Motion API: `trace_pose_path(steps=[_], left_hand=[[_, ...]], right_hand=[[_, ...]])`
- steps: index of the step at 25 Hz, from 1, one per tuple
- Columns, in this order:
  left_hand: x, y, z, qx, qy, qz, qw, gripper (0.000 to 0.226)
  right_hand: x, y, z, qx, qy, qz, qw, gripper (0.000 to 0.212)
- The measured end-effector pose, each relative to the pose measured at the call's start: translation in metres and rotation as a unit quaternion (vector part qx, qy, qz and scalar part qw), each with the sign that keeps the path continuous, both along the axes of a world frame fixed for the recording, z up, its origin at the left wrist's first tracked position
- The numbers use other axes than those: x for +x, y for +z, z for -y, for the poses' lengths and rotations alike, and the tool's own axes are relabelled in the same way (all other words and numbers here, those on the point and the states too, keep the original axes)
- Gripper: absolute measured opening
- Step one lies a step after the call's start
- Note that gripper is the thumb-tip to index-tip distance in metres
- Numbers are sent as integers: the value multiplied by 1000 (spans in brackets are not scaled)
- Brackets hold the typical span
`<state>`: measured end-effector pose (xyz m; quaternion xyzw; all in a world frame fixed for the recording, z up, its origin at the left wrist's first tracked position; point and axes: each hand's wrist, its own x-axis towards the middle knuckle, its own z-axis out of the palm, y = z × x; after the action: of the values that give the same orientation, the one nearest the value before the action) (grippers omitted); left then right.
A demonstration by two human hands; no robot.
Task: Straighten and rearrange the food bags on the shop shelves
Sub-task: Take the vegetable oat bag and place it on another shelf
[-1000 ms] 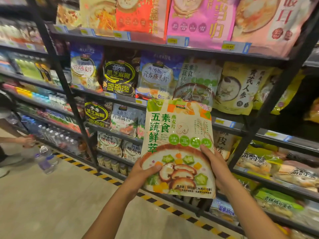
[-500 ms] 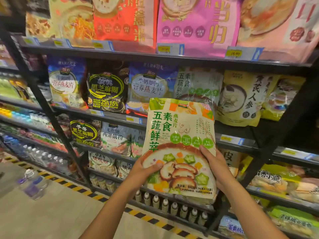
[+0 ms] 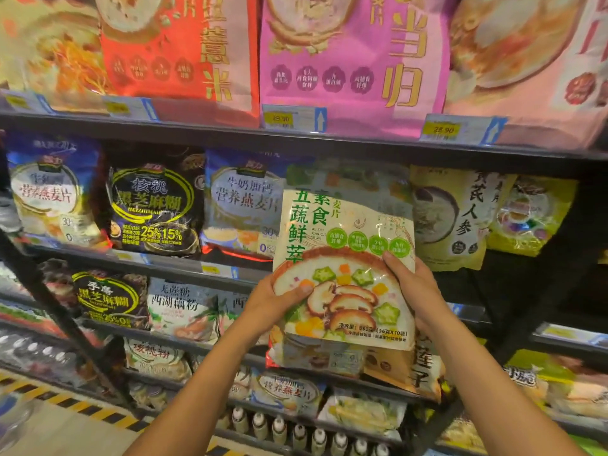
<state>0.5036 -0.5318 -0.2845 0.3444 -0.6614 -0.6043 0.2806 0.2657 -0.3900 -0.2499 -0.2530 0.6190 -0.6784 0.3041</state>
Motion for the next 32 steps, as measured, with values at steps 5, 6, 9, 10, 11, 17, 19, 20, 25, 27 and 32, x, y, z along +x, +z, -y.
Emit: trace_pose_path(steps=[5,6,9,10,11,17,19,20,25,27,32], left_hand=[[-32,17,31,-29,-8,9,999,35],[-38,18,39,-44,-16,15,999,32],[-55,27,55,-70,-13,22,997,28],[-61,27,63,-75,-15,29,997,28],[-66,26,68,-74,-12,28,997,30],[-90,14,86,-84,13,47,995,38],[-92,9,85,-104,5,64,993,36],[-92,7,85,-116,0,74,990,35],[-81,-6,80,-185,-24,128,974,47],[-75,-9,81,-216,2,189,958,71],[-66,-9,67,-293,40,354,887,74]], right_hand=[[-24,23,27,8,-14,-34,999,21],[-29,28,32,15,-22,-41,999,26],[-42,38,44,46,-62,-40,996,34],[-47,41,49,48,-67,-42,996,30],[-49,43,53,53,-70,-43,995,31],[-69,28,70,96,-88,-84,988,55],[-72,16,68,87,-91,-120,985,54],[-73,10,66,85,-86,-133,984,48],[-71,-7,43,115,-47,-210,970,27],[-65,-10,28,157,-33,-247,956,35],[-49,-31,10,359,-1,-370,857,86]])
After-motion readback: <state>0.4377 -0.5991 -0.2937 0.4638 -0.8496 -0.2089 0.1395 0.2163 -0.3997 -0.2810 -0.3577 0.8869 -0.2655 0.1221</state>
